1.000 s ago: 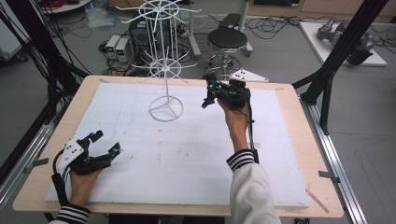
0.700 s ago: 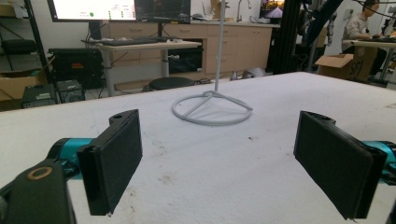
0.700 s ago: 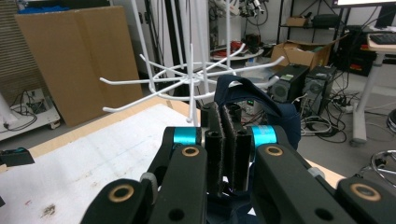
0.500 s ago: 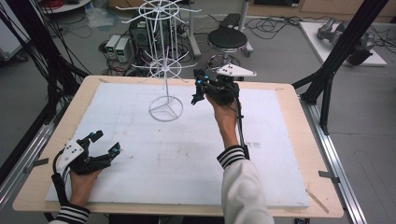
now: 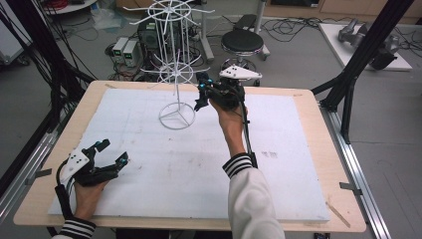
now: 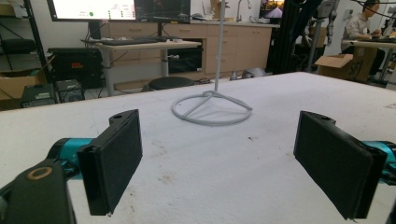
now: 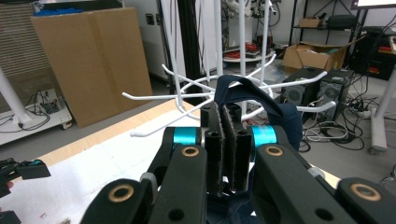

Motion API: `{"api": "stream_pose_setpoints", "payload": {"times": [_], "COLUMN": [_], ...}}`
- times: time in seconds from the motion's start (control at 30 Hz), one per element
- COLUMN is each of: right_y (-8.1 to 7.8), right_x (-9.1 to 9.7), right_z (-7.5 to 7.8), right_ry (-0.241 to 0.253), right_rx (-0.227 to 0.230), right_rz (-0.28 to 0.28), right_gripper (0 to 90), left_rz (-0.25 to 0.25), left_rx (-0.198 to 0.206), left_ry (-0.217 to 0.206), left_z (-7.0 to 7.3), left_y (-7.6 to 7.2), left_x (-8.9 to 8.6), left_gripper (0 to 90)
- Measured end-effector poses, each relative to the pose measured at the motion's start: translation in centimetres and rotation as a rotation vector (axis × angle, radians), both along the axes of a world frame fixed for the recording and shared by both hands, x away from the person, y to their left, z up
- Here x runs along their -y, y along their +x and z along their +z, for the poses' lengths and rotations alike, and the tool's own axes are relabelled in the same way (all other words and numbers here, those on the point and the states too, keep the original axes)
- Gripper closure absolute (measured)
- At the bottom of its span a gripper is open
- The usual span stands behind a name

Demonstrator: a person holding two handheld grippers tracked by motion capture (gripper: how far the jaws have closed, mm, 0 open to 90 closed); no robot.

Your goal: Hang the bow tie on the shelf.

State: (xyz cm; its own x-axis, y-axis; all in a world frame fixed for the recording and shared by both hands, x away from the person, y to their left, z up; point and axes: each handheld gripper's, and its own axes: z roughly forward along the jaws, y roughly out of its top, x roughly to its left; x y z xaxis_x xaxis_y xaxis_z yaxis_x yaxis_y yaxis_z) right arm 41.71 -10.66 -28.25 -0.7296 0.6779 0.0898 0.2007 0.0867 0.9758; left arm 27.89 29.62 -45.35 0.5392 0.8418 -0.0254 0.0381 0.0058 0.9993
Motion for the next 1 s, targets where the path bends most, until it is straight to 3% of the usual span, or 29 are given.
{"api": "stream_pose_setpoints", "payload": {"times": [0.4, 0.7, 1.0], "right_y": [0.3, 0.6, 0.6], "right_x": [-1.5, -2.1, -2.6], "right_z": [0.0, -0.3, -0.4], "right_ry": [-0.032, -0.026, -0.068], "right_rx": [0.001, -0.008, -0.009], "right_rz": [0.014, 0.02, 0.022], "right_gripper": [87.6, 87.2, 83.9], "left_rz": [-0.001, -0.001, -0.002], "left_rx": [-0.002, -0.002, -0.001], "left_ry": [0.004, 0.003, 0.001], "left_z": [0.0, 0.0, 0.0], "left_y": [0.0, 0.0, 0.0], "left_x": [0.0, 0.0, 0.0], "left_gripper": [15.7, 15.7, 15.7]}}
